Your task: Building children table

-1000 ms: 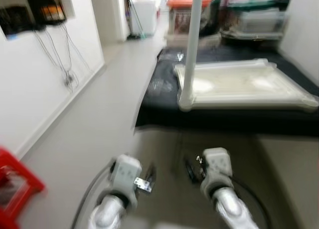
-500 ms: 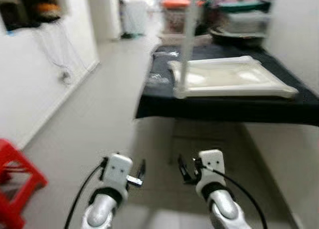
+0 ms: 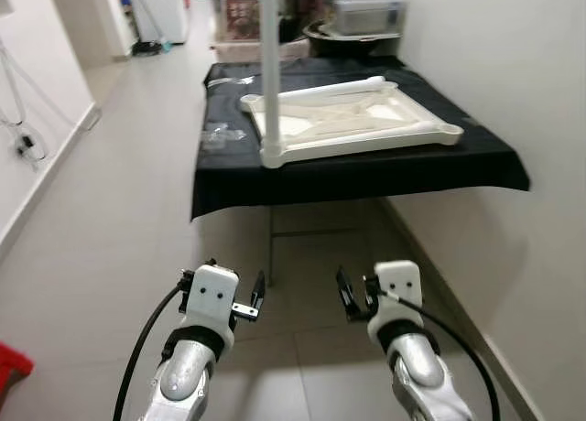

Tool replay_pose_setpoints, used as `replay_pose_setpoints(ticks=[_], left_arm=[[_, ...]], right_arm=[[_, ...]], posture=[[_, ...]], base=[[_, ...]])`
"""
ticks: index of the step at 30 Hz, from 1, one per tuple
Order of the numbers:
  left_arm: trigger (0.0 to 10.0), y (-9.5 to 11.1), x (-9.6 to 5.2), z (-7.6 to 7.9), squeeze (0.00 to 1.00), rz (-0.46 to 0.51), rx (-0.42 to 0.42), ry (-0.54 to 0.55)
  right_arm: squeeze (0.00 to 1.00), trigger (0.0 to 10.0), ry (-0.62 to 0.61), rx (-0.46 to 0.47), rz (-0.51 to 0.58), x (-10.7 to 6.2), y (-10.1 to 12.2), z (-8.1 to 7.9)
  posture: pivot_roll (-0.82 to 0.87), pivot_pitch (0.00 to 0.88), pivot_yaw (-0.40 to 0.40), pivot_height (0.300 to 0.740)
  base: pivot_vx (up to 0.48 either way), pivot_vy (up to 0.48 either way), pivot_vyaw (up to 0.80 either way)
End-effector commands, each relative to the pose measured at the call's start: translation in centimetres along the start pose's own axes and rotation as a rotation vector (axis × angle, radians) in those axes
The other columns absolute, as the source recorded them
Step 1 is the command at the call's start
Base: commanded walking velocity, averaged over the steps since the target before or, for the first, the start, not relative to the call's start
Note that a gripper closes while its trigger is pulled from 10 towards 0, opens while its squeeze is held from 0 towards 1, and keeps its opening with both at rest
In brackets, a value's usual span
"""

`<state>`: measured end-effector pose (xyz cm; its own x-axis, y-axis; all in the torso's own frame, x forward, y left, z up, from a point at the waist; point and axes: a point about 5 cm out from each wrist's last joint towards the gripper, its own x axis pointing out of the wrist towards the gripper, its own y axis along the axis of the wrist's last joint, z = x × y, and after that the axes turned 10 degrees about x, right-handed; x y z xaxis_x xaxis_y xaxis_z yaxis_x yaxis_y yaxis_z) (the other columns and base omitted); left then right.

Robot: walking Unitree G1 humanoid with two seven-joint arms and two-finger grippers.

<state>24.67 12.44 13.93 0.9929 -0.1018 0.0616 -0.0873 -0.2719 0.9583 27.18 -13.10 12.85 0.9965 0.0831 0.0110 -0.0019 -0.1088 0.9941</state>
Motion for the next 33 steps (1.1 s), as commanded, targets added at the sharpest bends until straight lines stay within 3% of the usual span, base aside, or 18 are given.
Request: replay_pose_setpoints(ticks=[1, 4, 5, 10, 22, 26, 33], left_arm=[[10.0, 0.4, 0.2, -0.7, 0.0, 0.011, 0.023, 0.032], [10.0, 0.4, 0.2, -1.0, 0.0, 0.014, 0.025, 0.043], [10.0, 0.6, 0.4, -1.6, 0.0, 0.026, 0.047, 0.065], [10.0, 0.7, 0.6, -2.3, 0.0, 0.034, 0.057, 0.089], [10.0, 0.5, 0.6, -1.7, 0.0, 0.031, 0.064, 0.058], [10.0, 0.5, 0.5, -1.6, 0.0, 0.033, 0.067, 0.05], [10.0, 0.3, 0.5, -1.4, 0.0, 0.032, 0.066, 0.037]], right_arm=[[0.0, 10.0, -0.049, 0.004, 0.004, 0.1, -0.2, 0.9], [0.0, 10.0, -0.069, 0.004, 0.018, 0.2, 0.1, 1.2], [0.0, 10.0, -0.159, 0.004, 0.047, 0.6, 0.7, 2.6], [0.0, 10.0, -0.286, -0.016, 0.096, 1.0, 1.6, 4.6], [0.0, 10.0, -0.262, 0.008, 0.083, 1.2, 1.2, 4.2], [0.0, 10.0, -0.226, 0.018, 0.062, 0.9, 0.6, 3.2], [0.0, 10.0, -0.224, 0.017, 0.058, 0.9, 0.3, 3.2]], posture=[[0.05, 0.064, -0.01, 0.74], [0.05, 0.064, -0.01, 0.74], [0.06, 0.065, -0.015, 0.74], [0.06, 0.062, -0.014, 0.74], [0.06, 0.056, -0.01, 0.74], [0.06, 0.053, -0.008, 0.74], [0.06, 0.054, -0.007, 0.74]], base=[[0.0, 0.0, 0.0], [0.0, 0.0, 0.0], [0.0, 0.0, 0.0], [0.0, 0.0, 0.0], [0.234, 0.0, 0.0], [0.36, 0.0, 0.0], [0.437, 0.0, 0.0]])
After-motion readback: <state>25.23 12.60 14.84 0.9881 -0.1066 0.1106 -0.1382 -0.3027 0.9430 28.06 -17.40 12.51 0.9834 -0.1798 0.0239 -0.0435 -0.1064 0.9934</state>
